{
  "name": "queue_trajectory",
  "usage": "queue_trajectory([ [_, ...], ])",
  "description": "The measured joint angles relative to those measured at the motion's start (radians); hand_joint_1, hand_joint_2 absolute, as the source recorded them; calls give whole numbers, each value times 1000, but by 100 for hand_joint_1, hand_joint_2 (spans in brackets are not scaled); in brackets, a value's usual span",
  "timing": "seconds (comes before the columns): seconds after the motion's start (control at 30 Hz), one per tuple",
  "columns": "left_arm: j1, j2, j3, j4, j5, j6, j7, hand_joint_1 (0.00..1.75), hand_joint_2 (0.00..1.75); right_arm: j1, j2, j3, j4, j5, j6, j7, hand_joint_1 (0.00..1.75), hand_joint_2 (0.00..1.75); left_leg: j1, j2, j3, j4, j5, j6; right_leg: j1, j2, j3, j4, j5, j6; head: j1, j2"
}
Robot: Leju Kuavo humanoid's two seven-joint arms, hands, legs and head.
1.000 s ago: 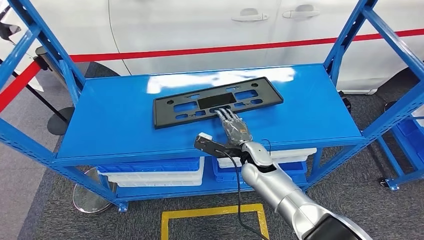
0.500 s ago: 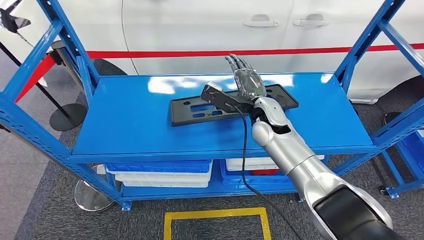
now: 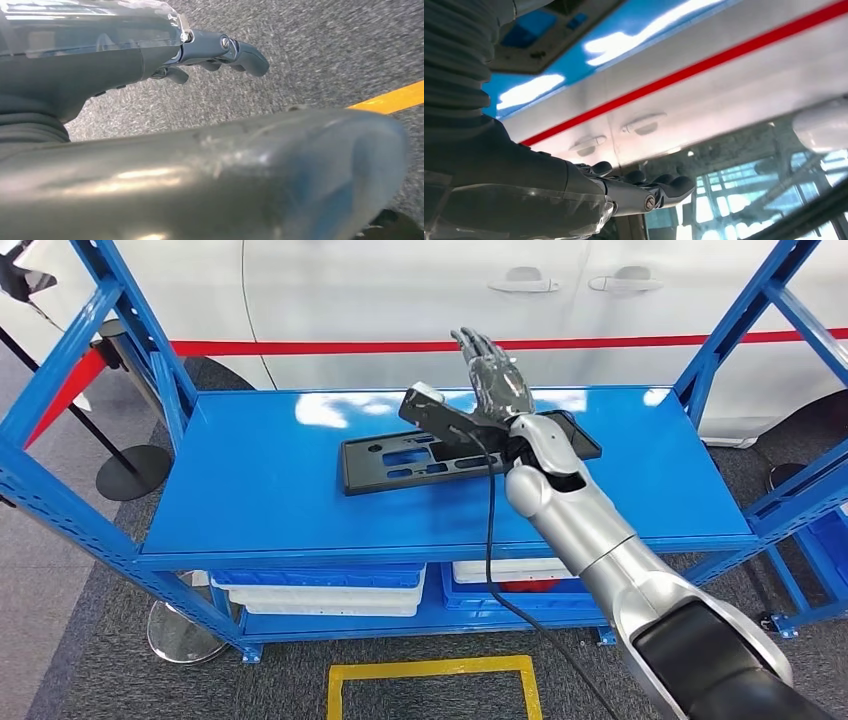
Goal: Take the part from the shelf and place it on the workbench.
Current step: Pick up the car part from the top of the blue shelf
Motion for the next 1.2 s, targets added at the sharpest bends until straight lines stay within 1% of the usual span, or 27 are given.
queue_trajectory([
  [0.07, -3, 0, 1, 0, -1, -2, -1, 0, 0, 38, 19, 9, 76, 30, -50, -17, 0, 175, 0, -2, 5, -2, -1, 0, 0, -2, 5, 0, -4, 6, 0, 0],
  [0.13, -3, 0, 1, 0, -3, -3, -2, 0, 0, 73, 34, 15, 147, 45, -93, -38, 0, 175, 0, -4, 8, -4, -2, 0, -1, -5, 8, 0, -6, 9, 0, 0],
  [0.3, -3, 0, 2, 0, -5, -3, -2, 0, 0, 92, 49, 19, 239, 52, -109, -46, 0, 175, 0, -4, 11, -9, -3, -2, -1, -4, 8, 0, -7, 10, 0, 0],
  [0.7, -3, 0, 2, 0, -10, -3, 0, 0, 0, 95, 61, 20, 291, 53, -105, -39, 0, 175, 0, -4, 16, -16, -3, -2, -1, -4, 8, 0, -8, 9, 0, 0],
  [0.83, -2, 1, 2, 0, -25, -1, 20, 0, 0, 131, 63, 20, 309, 56, -118, -30, 0, 175, 0, -4, 20, -18, -3, -3, -1, -4, 11, -1, -10, 8, 0, 0],
  [0.97, -1, 8, 2, 0, -31, 6, 32, 0, 0, 160, 81, 20, 350, 64, -161, -47, 0, 175, 0, -2, 24, -19, -5, -6, -1, -2, 14, -1, -12, 7, 0, 0],
  [1.2, -2, 18, 5, 0, -6, -2, 16, 0, 0, 163, 111, 15, 379, 72, -178, -65, 0, 175, 0, -1, 35, -22, -7, -7, -1, -1, 23, -2, -15, 7, 0, 0],
])
